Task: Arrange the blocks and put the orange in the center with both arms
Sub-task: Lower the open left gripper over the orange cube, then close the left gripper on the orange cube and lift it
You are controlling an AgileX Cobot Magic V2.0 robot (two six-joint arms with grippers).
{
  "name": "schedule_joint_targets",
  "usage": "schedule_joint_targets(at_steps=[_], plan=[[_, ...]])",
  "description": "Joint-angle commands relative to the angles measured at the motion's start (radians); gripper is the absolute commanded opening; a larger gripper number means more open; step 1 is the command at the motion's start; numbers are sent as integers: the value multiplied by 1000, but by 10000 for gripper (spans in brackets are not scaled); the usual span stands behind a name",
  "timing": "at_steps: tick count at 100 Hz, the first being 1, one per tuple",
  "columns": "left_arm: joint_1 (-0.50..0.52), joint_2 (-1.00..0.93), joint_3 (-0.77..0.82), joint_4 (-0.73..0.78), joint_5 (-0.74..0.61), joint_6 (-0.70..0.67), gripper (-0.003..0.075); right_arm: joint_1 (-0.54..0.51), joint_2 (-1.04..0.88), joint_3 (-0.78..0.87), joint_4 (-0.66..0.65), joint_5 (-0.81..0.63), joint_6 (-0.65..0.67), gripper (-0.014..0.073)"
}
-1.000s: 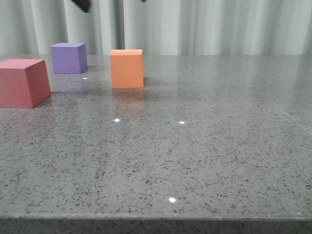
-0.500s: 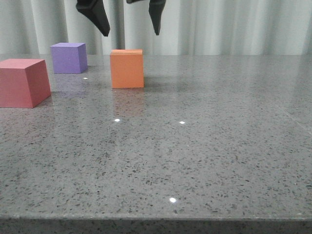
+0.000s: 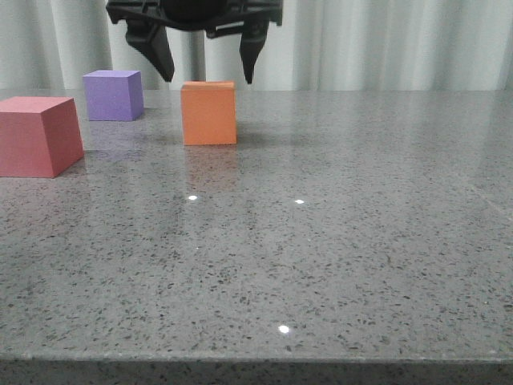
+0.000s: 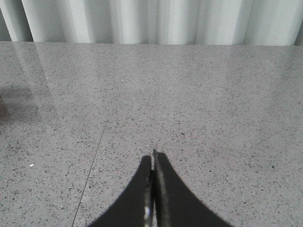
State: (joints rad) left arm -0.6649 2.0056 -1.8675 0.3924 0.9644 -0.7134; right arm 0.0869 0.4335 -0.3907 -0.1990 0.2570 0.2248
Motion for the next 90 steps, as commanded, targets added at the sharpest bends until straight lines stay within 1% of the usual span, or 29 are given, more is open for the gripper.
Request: schedule_joint_targets(at_steps=[1, 33, 44, 51, 58, 76, 82, 90], plan=[[4, -36, -33, 25, -42, -12, 620, -5, 1, -28, -15, -84, -2, -110], [4, -1, -33, 23, -61, -12, 619, -5, 1, -28, -15, -84, -2, -110], [4, 7, -33, 8, -61, -12, 597, -5, 1, -28, -15, -84, -2, -110], [4, 7, -33, 6, -61, -12, 556, -5, 1, -28, -15, -84, -2, -110], [4, 7, -33, 6, -61, -12, 496, -5, 1, -28, -15, -84, -2, -110], [4, 7, -33, 6, -49, -12, 302, -5, 1, -28, -15, -84, -2, -110], [4, 5, -33, 6, -41, -10, 273, -5, 1, -28, -15, -84, -2, -110], [4, -2, -37, 6, -24, -2, 270, -5, 1, -28, -15, -84, -2, -110]])
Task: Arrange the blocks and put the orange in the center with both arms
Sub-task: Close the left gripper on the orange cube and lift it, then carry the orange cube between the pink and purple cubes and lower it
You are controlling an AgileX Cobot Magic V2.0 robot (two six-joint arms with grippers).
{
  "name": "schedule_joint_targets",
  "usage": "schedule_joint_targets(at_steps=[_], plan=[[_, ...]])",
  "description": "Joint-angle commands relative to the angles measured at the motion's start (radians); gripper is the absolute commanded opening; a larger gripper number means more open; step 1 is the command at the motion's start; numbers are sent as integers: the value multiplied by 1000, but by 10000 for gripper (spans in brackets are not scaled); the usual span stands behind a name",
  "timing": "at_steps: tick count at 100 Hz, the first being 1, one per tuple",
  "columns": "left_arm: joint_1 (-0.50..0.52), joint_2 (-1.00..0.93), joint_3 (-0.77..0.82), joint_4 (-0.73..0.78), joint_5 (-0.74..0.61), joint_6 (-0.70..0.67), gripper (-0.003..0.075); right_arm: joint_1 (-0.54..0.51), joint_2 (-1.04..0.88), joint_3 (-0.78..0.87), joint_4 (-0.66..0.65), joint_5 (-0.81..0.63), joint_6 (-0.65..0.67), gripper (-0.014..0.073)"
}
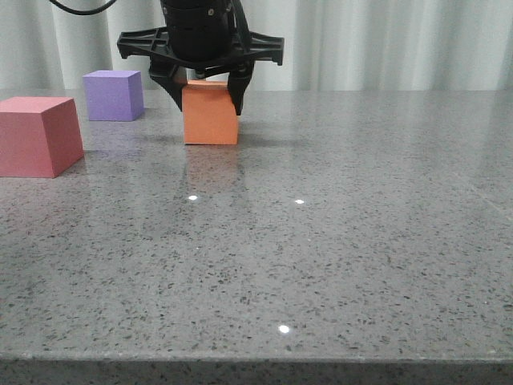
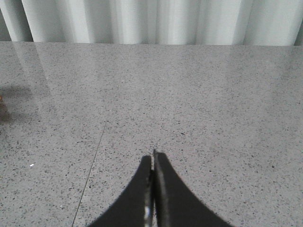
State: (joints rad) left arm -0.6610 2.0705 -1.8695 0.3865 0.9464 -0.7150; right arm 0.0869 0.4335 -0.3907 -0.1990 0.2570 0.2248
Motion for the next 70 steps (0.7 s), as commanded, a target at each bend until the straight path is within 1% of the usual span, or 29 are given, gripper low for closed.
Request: schedule_joint_targets(at_steps=[1, 17, 38, 49, 57, 70], plan=[[0, -70, -35, 10, -6, 0, 270, -5, 1, -28, -15, -84, -2, -110], [0, -113, -70, 3, 46, 84, 270, -5, 1, -28, -15, -84, -2, -110], [10, -246, -73, 5, 44, 136, 270, -5, 1, -28, -15, -84, -2, -110], [40, -316, -63, -6, 44, 198, 270, -5, 1, -28, -15, -84, -2, -110], [75, -355, -41, -38, 47, 272, 270, -5, 1, -28, -15, -84, -2, -110], [139, -403, 31, -77, 36, 312, 270, -5, 1, -28, -15, -84, -2, -110]])
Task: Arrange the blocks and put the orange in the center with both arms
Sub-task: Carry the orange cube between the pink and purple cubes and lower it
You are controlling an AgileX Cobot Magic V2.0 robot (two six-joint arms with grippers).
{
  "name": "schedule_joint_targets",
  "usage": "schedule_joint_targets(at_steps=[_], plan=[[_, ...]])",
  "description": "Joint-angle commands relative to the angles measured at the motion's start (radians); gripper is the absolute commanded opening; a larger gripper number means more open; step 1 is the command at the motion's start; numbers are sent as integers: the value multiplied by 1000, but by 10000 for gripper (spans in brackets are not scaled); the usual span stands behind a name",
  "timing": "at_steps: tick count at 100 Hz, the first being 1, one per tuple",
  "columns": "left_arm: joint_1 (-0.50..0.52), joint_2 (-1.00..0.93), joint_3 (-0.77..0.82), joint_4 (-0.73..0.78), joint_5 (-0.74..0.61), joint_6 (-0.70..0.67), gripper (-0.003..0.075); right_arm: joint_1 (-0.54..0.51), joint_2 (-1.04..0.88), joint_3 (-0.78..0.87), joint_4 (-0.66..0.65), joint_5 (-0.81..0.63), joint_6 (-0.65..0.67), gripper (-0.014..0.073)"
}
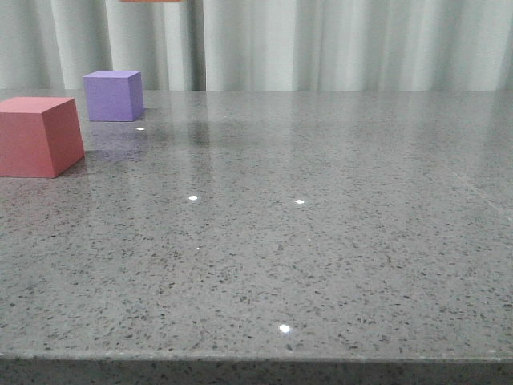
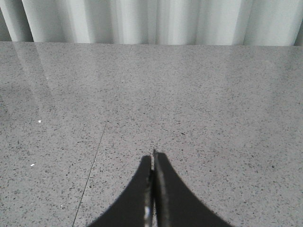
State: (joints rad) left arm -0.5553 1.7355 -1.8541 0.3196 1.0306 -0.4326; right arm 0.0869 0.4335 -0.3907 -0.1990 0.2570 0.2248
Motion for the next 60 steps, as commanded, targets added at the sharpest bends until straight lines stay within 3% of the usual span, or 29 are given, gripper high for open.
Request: schedule_joint_targets(at_steps=[1, 14, 24, 38, 60], plan=[[41, -73, 27, -10, -54, 29, 270, -5, 1, -28, -15, -84, -2, -110], [118, -106, 132, -26, -93, 34, 270, -5, 1, -28, -15, -84, -2, -110], [183, -113, 198, -107, -135, 127, 270, -5, 1, -28, -15, -84, -2, -110], [266, -111, 236, -222, -210, 241, 270, -5, 1, -28, -15, -84, -2, -110], [335, -94, 244, -252, -237, 302, 270, -5, 1, -28, -15, -84, -2, -110]])
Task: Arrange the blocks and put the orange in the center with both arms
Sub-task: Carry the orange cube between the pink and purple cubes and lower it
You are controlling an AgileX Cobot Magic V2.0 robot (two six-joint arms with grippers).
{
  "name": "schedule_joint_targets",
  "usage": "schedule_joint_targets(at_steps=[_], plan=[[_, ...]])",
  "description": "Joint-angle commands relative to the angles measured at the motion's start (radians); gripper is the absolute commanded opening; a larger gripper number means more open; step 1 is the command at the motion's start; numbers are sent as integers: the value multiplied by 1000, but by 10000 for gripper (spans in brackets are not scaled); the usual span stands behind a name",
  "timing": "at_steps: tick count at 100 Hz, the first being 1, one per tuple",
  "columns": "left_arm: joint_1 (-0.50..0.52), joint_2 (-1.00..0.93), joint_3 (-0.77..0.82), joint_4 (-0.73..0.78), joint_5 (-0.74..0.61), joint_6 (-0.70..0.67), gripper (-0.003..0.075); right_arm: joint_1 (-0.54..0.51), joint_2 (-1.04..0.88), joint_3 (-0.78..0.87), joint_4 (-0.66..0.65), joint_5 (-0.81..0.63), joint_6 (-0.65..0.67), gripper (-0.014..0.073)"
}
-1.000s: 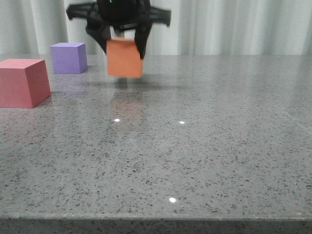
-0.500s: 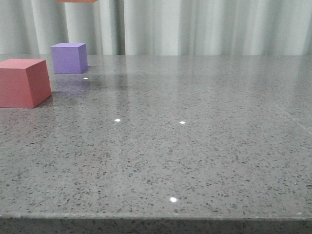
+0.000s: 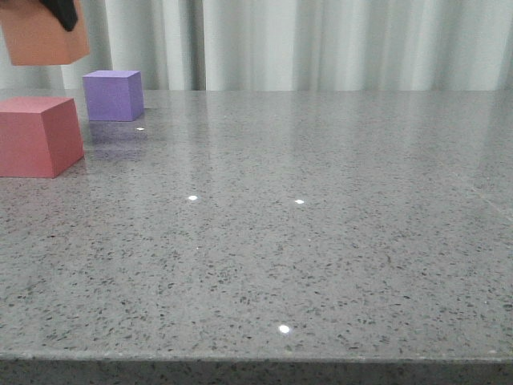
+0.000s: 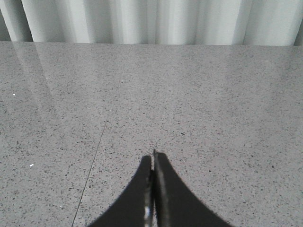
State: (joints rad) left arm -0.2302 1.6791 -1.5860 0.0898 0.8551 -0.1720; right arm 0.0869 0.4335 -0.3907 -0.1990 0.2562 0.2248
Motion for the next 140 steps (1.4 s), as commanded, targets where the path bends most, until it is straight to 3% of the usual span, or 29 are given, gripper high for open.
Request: schedule_joint_targets(at_steps=[1, 28, 104, 116, 127, 133, 140], plan=[[10, -38, -24, -26, -62, 45, 270, -5, 1, -28, -15, -83, -2, -110], [10, 38, -24, -90, -68, 82, 269, -5, 1, -28, -15, -83, -2, -110], [8, 171, -24, -95, -126, 82, 279, -5, 1, -28, -15, -84, -2, -110], [8, 171, -24, -99, -124, 82, 375, -5, 1, -28, -15, -84, -2, -110], [6, 171, -24, -103, -125, 82, 587, -5, 1, -28, -15, -84, -2, -110], [6, 171, -24, -103, -125, 82, 666, -5, 1, -28, -15, -84, -2, -110], [6, 169, -24, -103, -127, 82, 692, -5, 1, -28, -15, -84, -2, -110]])
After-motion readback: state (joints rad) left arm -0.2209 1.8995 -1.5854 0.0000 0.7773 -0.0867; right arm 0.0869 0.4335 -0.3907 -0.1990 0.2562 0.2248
